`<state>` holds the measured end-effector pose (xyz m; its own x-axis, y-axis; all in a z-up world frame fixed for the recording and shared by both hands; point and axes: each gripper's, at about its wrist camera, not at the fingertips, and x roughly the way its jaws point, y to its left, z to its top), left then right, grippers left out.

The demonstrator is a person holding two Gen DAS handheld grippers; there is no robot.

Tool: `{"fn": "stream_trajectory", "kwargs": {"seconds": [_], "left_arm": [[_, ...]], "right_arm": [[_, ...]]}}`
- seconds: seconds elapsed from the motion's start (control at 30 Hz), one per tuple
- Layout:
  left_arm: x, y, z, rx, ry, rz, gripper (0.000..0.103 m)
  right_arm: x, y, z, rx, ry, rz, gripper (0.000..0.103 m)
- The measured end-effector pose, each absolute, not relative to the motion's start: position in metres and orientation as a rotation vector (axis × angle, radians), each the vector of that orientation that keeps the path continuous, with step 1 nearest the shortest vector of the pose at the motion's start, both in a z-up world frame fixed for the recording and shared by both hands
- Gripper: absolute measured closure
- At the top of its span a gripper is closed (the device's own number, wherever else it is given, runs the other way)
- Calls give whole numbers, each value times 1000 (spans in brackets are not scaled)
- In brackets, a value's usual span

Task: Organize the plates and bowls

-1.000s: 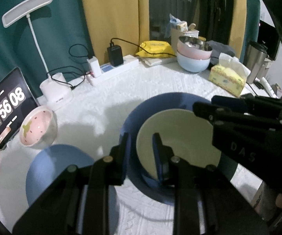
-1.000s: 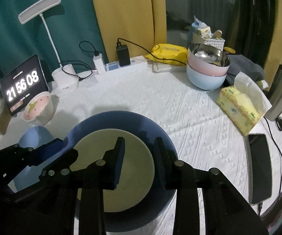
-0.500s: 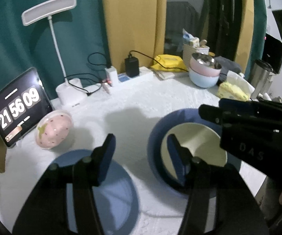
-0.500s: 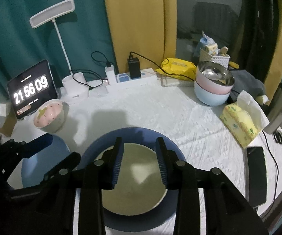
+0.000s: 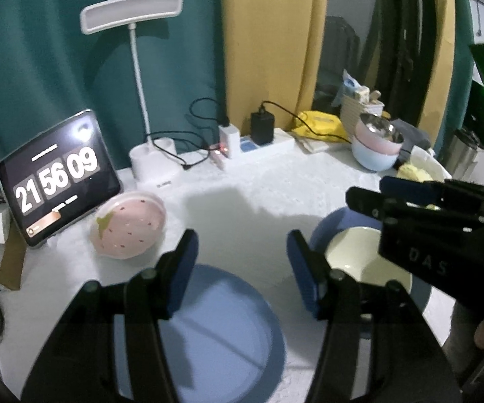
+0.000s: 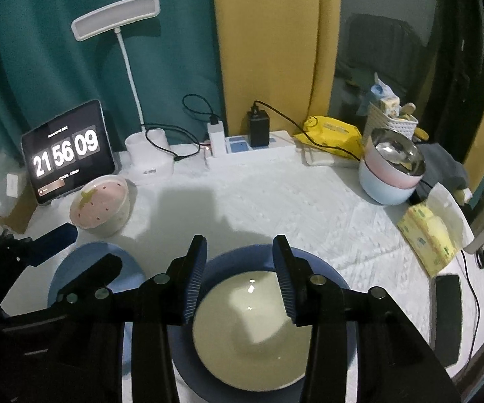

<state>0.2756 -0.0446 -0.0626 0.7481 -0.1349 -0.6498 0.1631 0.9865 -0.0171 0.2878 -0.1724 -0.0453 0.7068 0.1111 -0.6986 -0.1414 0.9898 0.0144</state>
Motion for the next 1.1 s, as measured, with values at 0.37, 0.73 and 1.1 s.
{"fn": "stream_trajectory", "kwargs": {"seconds": [0.37, 0.73, 1.1], "left_arm": [[285, -3, -62, -7, 693, -122, 46], [300, 46, -67, -50, 684, -48, 46], [319, 90, -79, -100, 695, -17, 36]], "right_arm": [[306, -139, -45, -77, 773, 170, 50], [331, -98, -52, -115, 785, 213, 45], [356, -64, -67, -144, 813, 243, 45]]}}
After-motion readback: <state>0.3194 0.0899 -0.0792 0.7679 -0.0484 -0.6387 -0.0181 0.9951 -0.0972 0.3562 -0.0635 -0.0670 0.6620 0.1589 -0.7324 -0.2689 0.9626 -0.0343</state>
